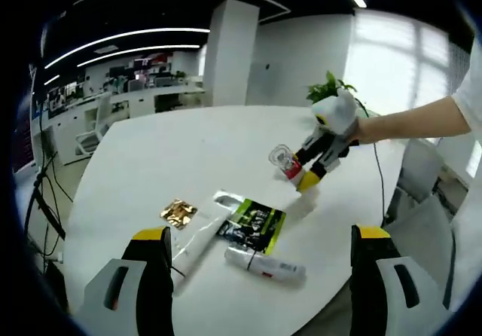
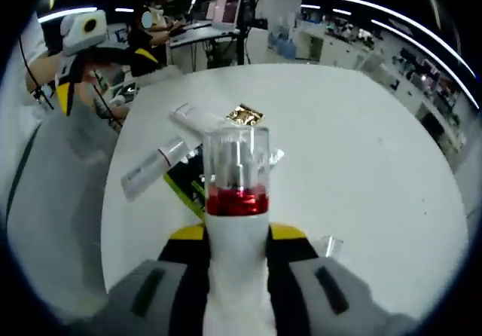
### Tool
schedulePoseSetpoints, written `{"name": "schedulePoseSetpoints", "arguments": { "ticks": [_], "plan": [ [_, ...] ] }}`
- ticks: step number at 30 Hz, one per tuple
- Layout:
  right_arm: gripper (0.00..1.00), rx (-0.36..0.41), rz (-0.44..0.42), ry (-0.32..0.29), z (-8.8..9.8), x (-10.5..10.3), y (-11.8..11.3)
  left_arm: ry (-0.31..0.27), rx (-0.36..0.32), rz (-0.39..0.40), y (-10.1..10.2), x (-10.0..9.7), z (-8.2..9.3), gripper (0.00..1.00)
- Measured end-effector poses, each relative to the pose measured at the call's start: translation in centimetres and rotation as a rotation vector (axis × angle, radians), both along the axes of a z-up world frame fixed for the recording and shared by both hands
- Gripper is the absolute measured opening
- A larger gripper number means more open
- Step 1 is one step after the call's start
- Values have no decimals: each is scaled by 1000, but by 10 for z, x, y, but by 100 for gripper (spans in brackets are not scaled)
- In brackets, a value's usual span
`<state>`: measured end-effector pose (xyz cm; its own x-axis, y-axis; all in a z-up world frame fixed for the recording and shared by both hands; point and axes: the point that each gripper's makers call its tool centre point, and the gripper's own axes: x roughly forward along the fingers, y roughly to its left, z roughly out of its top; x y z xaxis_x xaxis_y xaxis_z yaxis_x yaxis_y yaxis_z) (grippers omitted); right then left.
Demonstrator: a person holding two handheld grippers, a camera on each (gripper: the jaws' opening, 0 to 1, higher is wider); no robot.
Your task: Arrange the skincare products in the storage area until every visible bottle or jar stands upright without overlapping.
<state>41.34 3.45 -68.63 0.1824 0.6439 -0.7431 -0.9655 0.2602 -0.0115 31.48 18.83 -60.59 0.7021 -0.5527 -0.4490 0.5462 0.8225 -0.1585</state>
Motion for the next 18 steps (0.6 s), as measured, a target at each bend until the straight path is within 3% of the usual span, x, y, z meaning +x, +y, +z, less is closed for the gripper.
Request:
{"name": "schedulePoseSetpoints", "arguments": {
  "ticks": [11, 18],
  "plan": [
    [27, 165, -90, 21, 35, -21, -11, -7, -2, -112, -39, 4, 1, 97],
    [27, 275, -73, 30, 65, -40, -3, -17, 3, -254, -84, 5, 0, 97]
  ]
}}
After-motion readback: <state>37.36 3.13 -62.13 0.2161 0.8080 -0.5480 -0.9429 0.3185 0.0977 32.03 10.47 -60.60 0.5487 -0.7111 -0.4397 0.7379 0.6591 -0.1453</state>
